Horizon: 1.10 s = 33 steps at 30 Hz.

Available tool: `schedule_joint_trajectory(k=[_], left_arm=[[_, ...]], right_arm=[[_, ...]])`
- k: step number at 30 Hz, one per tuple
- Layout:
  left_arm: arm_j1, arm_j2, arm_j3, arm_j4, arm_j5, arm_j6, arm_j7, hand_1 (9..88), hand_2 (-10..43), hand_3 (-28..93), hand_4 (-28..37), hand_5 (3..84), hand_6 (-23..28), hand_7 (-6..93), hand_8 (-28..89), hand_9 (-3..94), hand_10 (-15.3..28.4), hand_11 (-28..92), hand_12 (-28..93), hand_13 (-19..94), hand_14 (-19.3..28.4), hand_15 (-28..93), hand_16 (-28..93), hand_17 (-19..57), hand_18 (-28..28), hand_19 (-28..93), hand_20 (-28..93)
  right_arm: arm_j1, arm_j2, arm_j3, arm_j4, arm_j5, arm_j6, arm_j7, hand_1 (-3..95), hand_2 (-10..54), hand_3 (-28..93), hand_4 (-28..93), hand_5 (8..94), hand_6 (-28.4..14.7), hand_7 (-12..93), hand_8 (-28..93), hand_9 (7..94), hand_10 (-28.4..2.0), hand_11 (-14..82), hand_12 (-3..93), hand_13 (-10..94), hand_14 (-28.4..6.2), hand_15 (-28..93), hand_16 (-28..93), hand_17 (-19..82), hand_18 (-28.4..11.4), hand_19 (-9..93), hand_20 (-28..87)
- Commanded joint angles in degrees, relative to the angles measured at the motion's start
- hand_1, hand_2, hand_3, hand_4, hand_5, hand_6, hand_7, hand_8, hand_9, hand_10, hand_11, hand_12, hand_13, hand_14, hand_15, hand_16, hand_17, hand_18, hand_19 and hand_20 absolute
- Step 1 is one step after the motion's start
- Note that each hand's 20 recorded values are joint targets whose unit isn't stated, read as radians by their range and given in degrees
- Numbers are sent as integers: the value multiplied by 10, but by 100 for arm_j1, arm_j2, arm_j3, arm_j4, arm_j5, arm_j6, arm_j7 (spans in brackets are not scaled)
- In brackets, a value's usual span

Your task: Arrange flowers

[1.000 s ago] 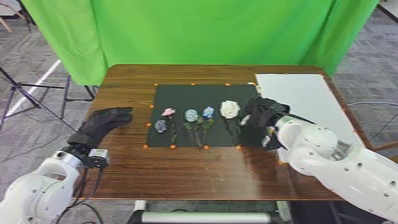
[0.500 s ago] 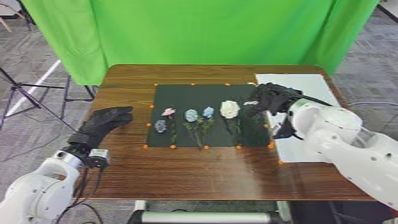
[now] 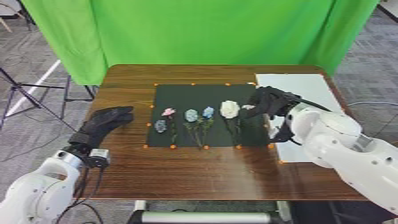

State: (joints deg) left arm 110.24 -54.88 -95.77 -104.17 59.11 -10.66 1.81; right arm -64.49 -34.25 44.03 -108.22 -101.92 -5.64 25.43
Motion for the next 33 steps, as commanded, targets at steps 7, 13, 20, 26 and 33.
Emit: schedule_joint_trajectory(k=[7, 13, 20, 26, 33], left_arm=[[58, -45, -74, -10, 7, -88, 18, 272, -39, 628, -167, 436, 52, 143, -58, 428, 141, 210, 142, 316, 186, 183, 20, -13, 151, 95, 144], [33, -48, -47, 4, 10, -97, 21, 271, -40, 629, -165, 436, 53, 142, -58, 428, 140, 210, 143, 316, 186, 182, 21, -13, 151, 95, 144], [76, -40, -72, -17, 8, -108, -10, 270, -41, 629, -165, 436, 52, 143, -58, 428, 141, 210, 143, 316, 185, 181, 21, -13, 151, 94, 144], [80, -32, -70, -25, 4, -116, -31, 271, -41, 629, -165, 437, 52, 144, -58, 427, 140, 210, 143, 316, 185, 182, 22, -13, 151, 93, 144], [86, -27, -78, -25, 4, -138, -58, 272, -41, 626, -165, 437, 52, 143, -57, 428, 141, 209, 143, 316, 185, 182, 21, -14, 151, 94, 144]], right_arm=[[-63, -282, -474, 384, -138, -719, 30, 304, -95, 621, -128, 576, -42, 70, -70, 556, -171, 73, 153, 731, -118, 619, 322, 326, -273, 809, 649], [72, -189, -263, 285, -149, -552, -8, 297, -95, 623, -127, 559, -45, 67, -68, 550, -180, 73, 154, 729, -118, 619, 322, 324, -274, 807, 651], [62, -86, -32, 103, -88, -562, -59, 291, -95, 627, -127, 525, -33, 60, -64, 555, -186, 72, 152, 730, -116, 619, 320, 328, -274, 807, 650], [-24, -52, 110, -29, -27, -715, -95, 287, -95, 627, -130, 470, -30, 47, -62, 569, -193, 73, 146, 737, -114, 610, 316, 332, -274, 809, 647], [-197, -117, 404, -81, 371, -1242, -36, 277, -95, 617, -127, 497, -33, 43, -61, 586, -191, 76, 144, 729, -123, 585, 323, 321, -276, 794, 646]])
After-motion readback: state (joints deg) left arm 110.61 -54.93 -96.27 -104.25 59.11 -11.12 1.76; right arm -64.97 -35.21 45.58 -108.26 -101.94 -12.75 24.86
